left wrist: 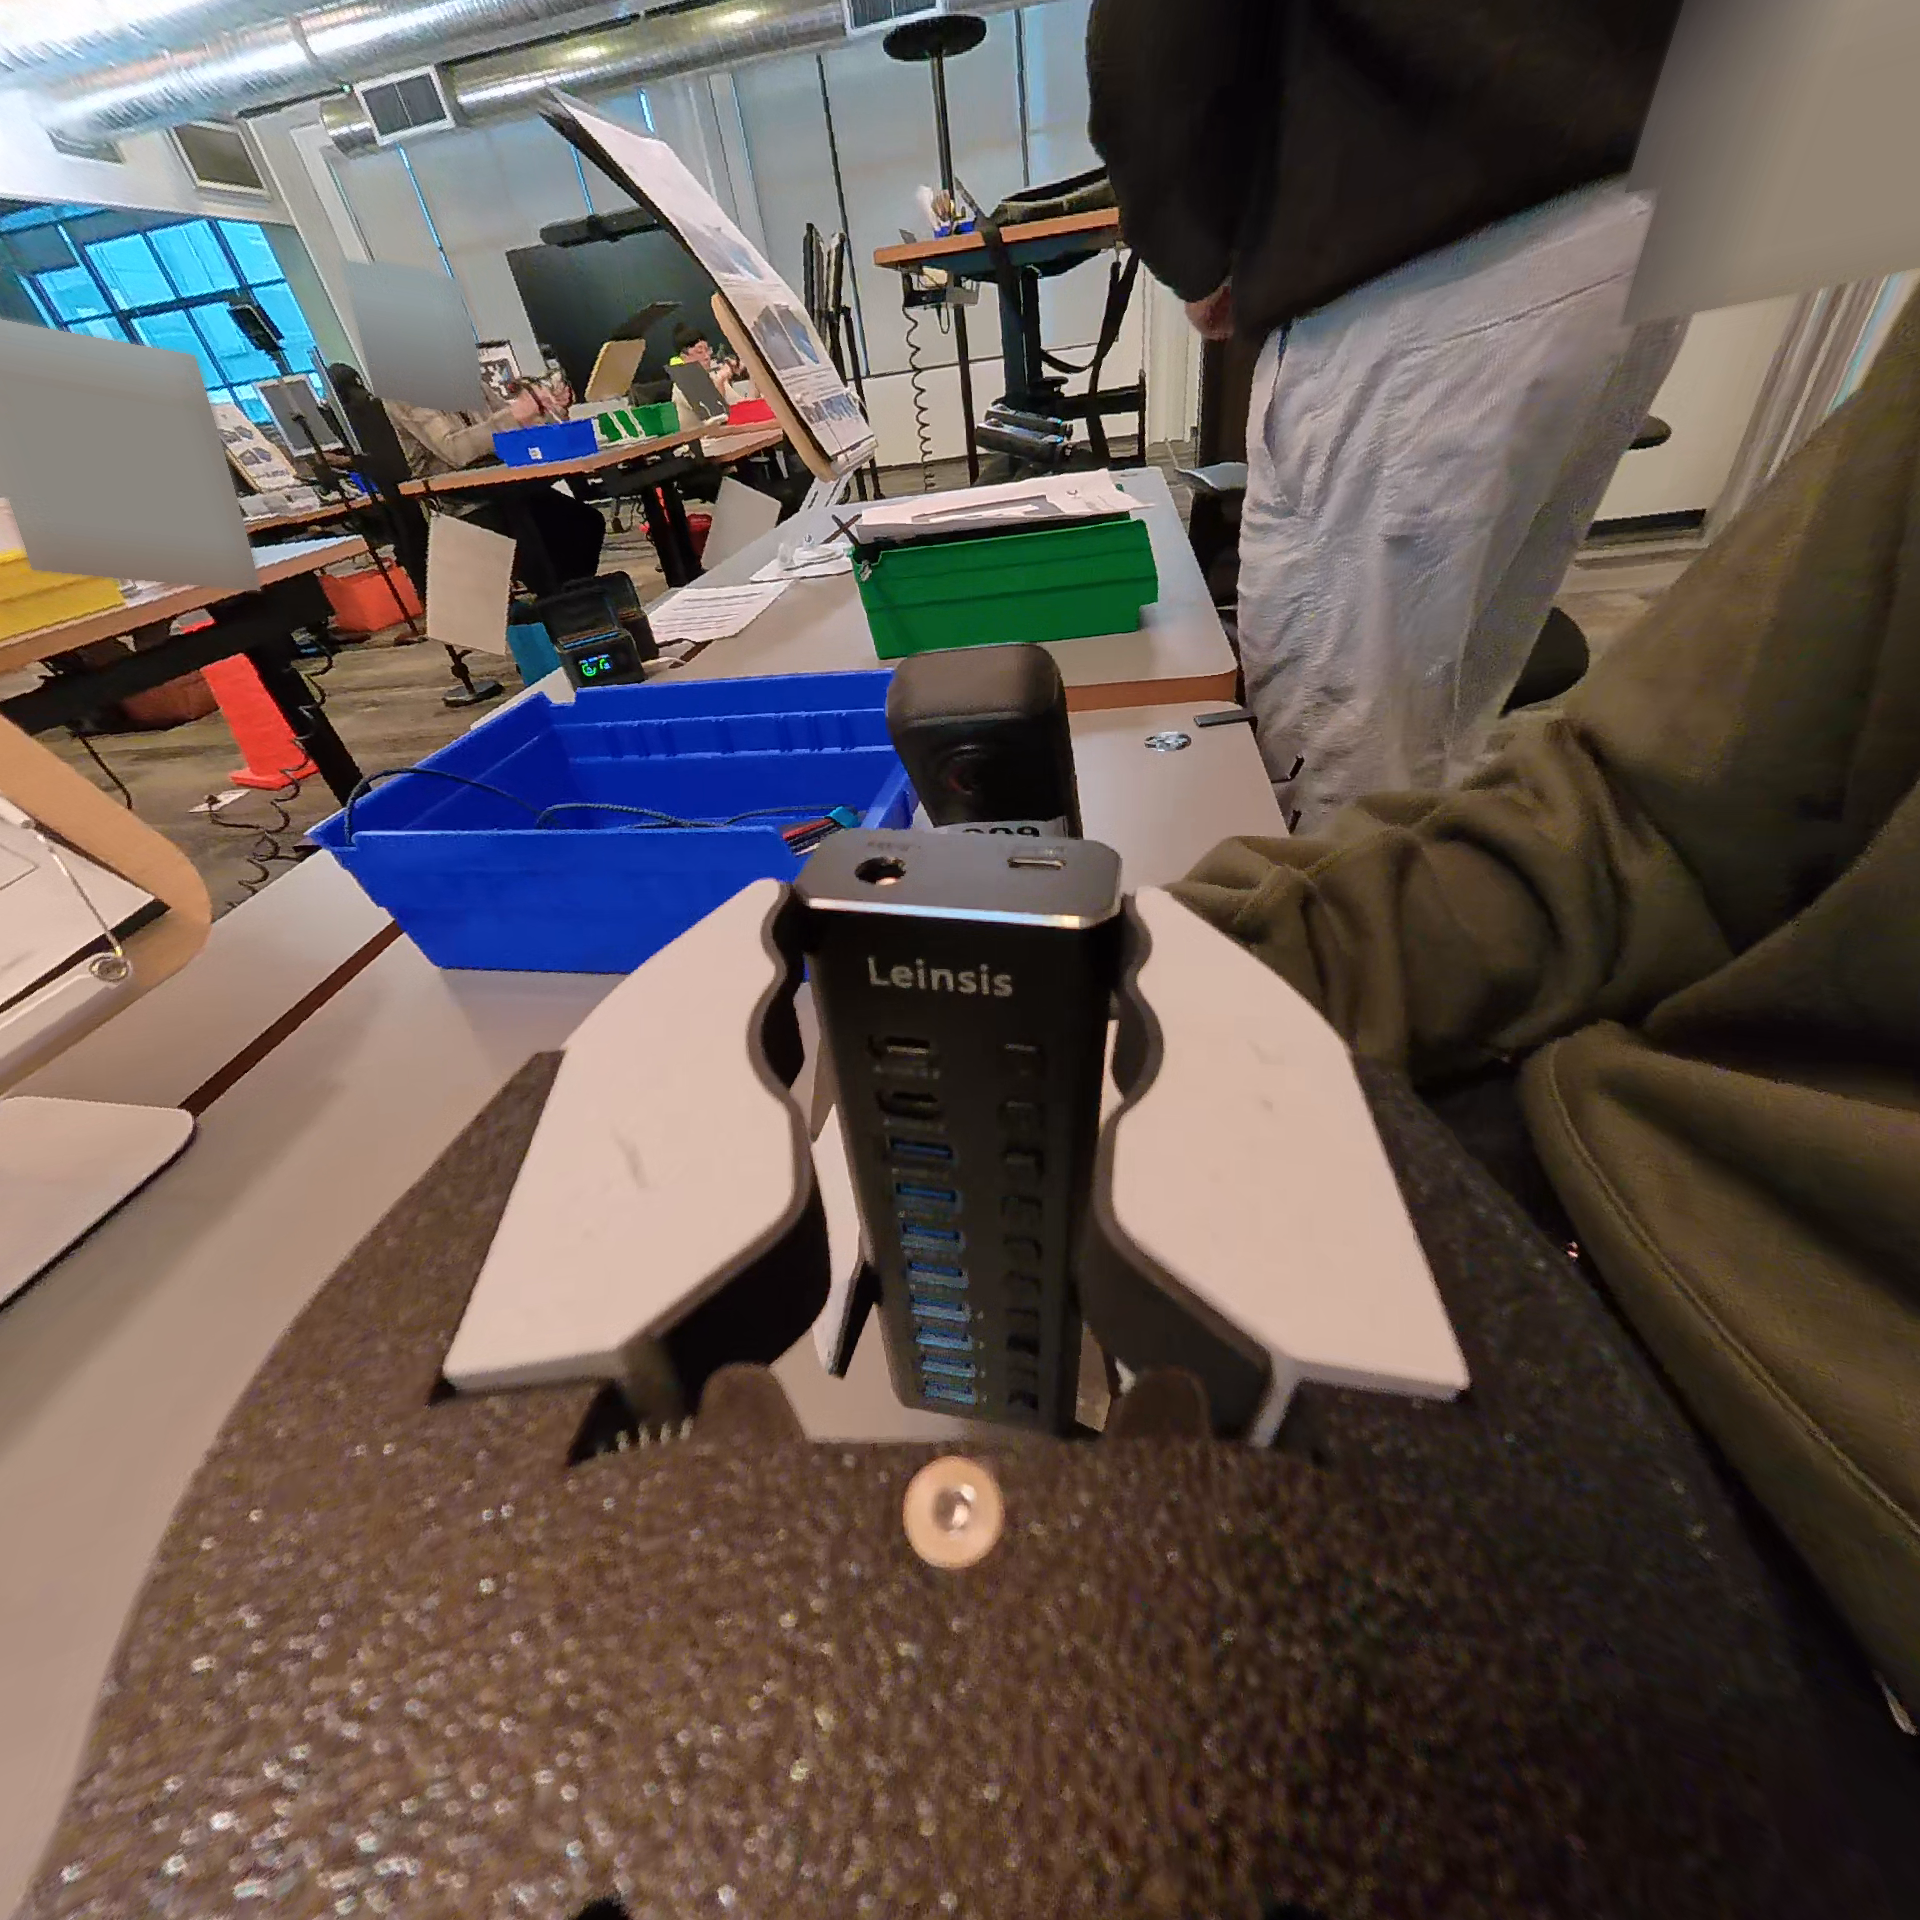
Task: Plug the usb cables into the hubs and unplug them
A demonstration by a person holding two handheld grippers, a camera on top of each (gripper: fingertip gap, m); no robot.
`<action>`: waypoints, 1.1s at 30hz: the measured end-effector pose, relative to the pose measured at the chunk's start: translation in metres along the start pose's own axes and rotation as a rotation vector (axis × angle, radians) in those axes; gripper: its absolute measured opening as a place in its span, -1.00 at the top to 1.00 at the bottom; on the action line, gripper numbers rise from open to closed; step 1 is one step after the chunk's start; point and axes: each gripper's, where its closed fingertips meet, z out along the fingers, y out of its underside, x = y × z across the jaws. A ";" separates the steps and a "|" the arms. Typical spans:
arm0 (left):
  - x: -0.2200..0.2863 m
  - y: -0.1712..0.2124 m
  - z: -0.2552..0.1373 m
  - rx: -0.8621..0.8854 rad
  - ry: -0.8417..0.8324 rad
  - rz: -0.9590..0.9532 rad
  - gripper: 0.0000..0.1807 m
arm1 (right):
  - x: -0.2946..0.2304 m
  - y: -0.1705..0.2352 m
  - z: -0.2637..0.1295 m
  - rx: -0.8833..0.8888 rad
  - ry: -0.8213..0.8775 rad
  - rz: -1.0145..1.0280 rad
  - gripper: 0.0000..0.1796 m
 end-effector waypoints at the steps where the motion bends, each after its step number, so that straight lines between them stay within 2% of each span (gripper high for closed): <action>1: 0.001 0.000 0.000 -0.006 0.006 0.009 0.37 | 0.000 0.000 0.000 -0.001 0.010 -0.010 0.31; 11: 0.007 0.001 0.004 -0.026 0.011 0.051 0.37 | 0.000 0.001 -0.001 -0.004 0.062 -0.065 0.32; 16: 0.007 0.006 0.005 -0.047 0.018 0.040 0.37 | -0.002 0.007 0.005 -0.057 0.032 -0.060 0.32; 21: 0.003 0.002 0.005 -0.014 0.003 0.011 0.37 | -0.003 0.004 0.002 -0.033 0.014 -0.043 0.32; 28: -0.003 -0.011 0.003 0.012 -0.107 0.084 0.36 | -0.011 -0.013 0.004 0.030 -0.040 0.051 0.32; 33: -0.014 -0.014 -0.006 0.007 -0.179 0.070 0.21 | 0.007 -0.023 -0.014 0.036 0.054 0.059 0.31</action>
